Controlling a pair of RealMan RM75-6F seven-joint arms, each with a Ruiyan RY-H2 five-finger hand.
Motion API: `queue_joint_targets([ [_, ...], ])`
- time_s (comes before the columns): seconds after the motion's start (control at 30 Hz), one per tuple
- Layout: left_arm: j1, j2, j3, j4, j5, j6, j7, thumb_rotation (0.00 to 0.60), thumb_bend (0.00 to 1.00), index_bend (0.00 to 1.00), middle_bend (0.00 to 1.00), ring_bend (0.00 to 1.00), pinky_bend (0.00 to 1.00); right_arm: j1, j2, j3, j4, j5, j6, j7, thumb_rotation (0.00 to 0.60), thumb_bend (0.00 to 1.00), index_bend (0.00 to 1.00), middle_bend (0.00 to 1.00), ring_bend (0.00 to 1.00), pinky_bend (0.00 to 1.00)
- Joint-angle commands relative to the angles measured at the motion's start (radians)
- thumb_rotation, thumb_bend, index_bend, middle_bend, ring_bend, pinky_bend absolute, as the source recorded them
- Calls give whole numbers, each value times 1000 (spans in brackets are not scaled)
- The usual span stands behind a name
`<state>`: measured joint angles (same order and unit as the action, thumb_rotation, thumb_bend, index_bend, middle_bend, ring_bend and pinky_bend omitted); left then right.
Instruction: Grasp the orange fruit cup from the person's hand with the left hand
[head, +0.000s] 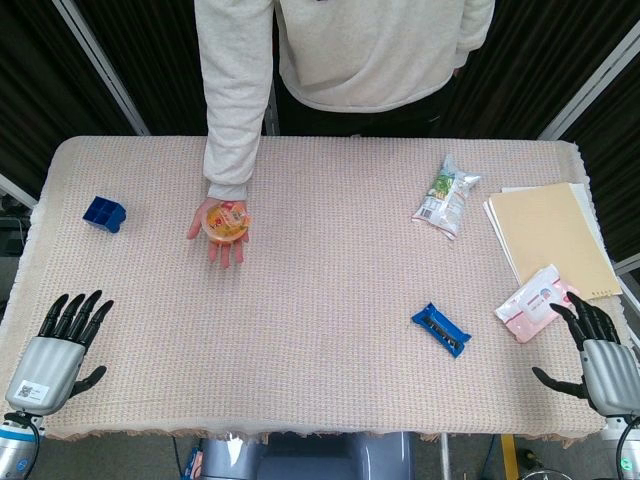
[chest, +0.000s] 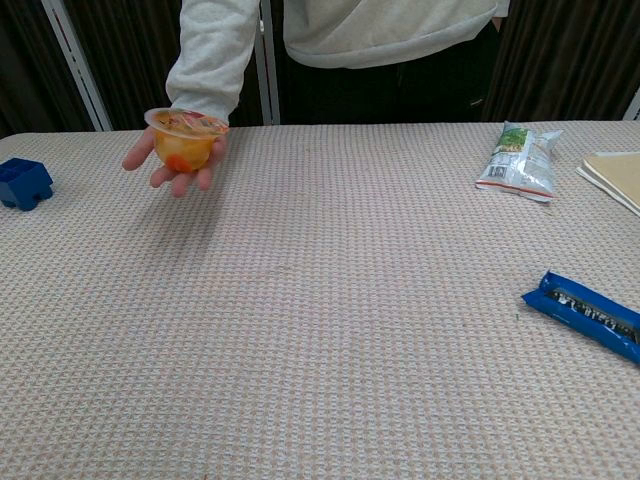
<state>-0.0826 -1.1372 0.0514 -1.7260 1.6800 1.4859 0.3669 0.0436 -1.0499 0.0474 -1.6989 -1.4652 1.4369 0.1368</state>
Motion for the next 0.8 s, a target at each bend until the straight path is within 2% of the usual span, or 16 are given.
queue_joint_targets([
  [0.03, 0, 0, 1, -2, 1, -1, 3, 600, 204, 0, 0, 0, 0, -1, 2, 0, 0, 1, 0, 4, 600, 74, 138, 0, 0, 0],
  [0.57, -18, 12, -14, -33, -28, -35, 5, 600, 202, 0, 0, 0, 0, 2, 1, 1, -3, 5, -6, 0, 600, 74, 138, 0, 0, 0],
  [0.8, -88, 42, -82, -141, -116, -124, 47, 600, 204, 0, 0, 0, 0, 2, 3, 0, -2, 4, -8, 5, 600, 74, 138, 0, 0, 0],
])
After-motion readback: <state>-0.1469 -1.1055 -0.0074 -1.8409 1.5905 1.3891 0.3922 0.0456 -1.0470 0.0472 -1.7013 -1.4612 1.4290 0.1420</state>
